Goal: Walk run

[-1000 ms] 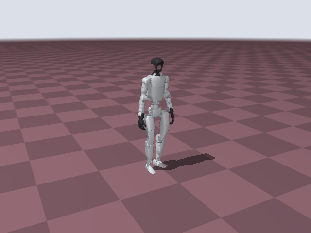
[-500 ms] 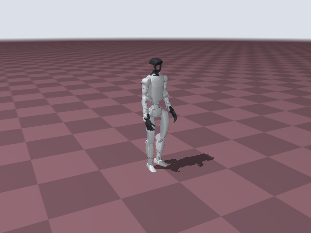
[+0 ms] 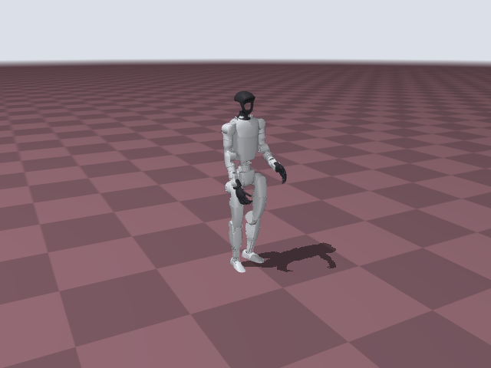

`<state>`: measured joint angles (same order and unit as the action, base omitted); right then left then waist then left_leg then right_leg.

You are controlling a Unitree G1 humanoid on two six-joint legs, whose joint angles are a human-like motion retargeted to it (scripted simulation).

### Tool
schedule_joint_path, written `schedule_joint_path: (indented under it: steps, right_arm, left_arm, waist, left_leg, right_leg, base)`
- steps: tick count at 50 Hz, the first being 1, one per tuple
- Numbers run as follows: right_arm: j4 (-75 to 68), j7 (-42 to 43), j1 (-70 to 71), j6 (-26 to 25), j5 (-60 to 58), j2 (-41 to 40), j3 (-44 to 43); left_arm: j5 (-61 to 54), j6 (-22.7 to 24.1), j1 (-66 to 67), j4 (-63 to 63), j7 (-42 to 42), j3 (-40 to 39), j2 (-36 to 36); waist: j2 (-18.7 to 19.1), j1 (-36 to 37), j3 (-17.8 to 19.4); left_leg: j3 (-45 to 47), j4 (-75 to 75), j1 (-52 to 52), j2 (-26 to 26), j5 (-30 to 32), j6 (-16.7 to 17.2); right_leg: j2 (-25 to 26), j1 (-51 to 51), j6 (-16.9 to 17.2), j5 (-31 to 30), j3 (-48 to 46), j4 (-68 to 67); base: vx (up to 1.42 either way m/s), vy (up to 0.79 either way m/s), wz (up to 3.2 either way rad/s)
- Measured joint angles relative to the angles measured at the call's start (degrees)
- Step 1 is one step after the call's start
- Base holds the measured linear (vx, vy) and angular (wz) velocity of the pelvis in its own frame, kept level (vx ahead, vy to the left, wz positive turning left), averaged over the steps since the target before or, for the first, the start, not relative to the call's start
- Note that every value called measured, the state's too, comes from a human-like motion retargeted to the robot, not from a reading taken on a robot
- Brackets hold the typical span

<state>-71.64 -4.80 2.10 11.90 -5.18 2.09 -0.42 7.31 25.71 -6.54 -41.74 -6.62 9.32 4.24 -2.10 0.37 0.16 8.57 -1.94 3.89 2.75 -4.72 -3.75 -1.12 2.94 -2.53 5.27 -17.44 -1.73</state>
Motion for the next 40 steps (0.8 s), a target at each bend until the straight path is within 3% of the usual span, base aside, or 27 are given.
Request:
schedule_joint_path:
  steps: [5, 10, 16, 23, 31, 40]
  right_arm:
    - [1.7, 1.0, -1.6, 1.4, -3.4, 0.7, -0.5]
    - [-4.4, 2.1, -3.3, 0.8, -4.1, 1.7, -2.3]
    - [-14.7, 4.6, -5.5, -1.5, -3.7, 4.2, -6.3]
    - [-21.1, 4.7, -8.2, -4.3, -3.6, 6.7, -10.0]
    - [-21.6, 4.5, -8.2, -5.1, -2.5, 7.2, -10.4]
    - [-14.7, 3.6, -4.7, -3.3, -2.4, 6.0, -6.9]
  left_arm:
    - [5.7, 1.3, 7.8, 0.6, -1.0, -1.1, 1.9]
    - [13.9, -0.8, 13.0, -9.5, 5.5, -5.0, 1.1]
    - [23.4, -7.3, 12.8, -29.7, 10.9, -11.8, 0.8]
    - [27.2, -16.6, 13.1, -42.5, 8.2, -18.2, 3.3]
    - [25.0, -16.3, 14.1, -41.6, 8.2, -20.2, 2.5]
    - [27.9, -14.2, 11.5, -37.8, 7.8, -15.6, 0.7]
  waist:
    - [0.2, 0.8, 0.6]
    - [0.2, 1.4, 0.8]
    - [-0.1, 2.2, 0.8]
    - [-0.2, 2.8, 1.2]
    - [-0.1, 4.1, 1.4]
    - [0.4, 5.0, 1.2]
  left_leg:
    - [0.4, 0.1, 0.2, 0.1, -0.2, -0.2]
    - [0.1, 0.0, -0.4, 0.4, -0.2, -0.4]
    - [-2.2, -0.2, -2.0, 0.9, 0.4, -0.2]
    - [-6.0, -0.5, -4.4, 1.8, 1.3, 0.0]
    - [-9.9, -0.9, -6.8, 3.3, 2.3, 0.1]
    - [-12.8, -1.0, -7.9, 4.4, 3.4, 0.2]
  right_leg:
    - [-0.1, -0.4, 0.0, 0.0, 0.7, -0.3]
    - [-0.4, -0.8, 0.0, 0.3, 0.1, -0.5]
    - [-1.2, -1.0, 0.2, 0.8, -2.9, -0.5]
    - [-2.3, -0.9, 0.7, 1.5, -7.5, -0.2]
    - [-3.4, -0.9, 1.0, 2.3, -11.8, -0.1]
    - [-4.3, -0.3, 1.5, 2.5, -15.1, 0.1]
  base:
    - [0.02, 0.06, -0.11]
    - [0.0, 0.09, 0.12]
    - [-0.01, 0.08, 0.45]
    - [-0.04, 0.05, 0.61]
    - [-0.04, 0.07, 0.5]
    - [-0.02, 0.06, 0.32]
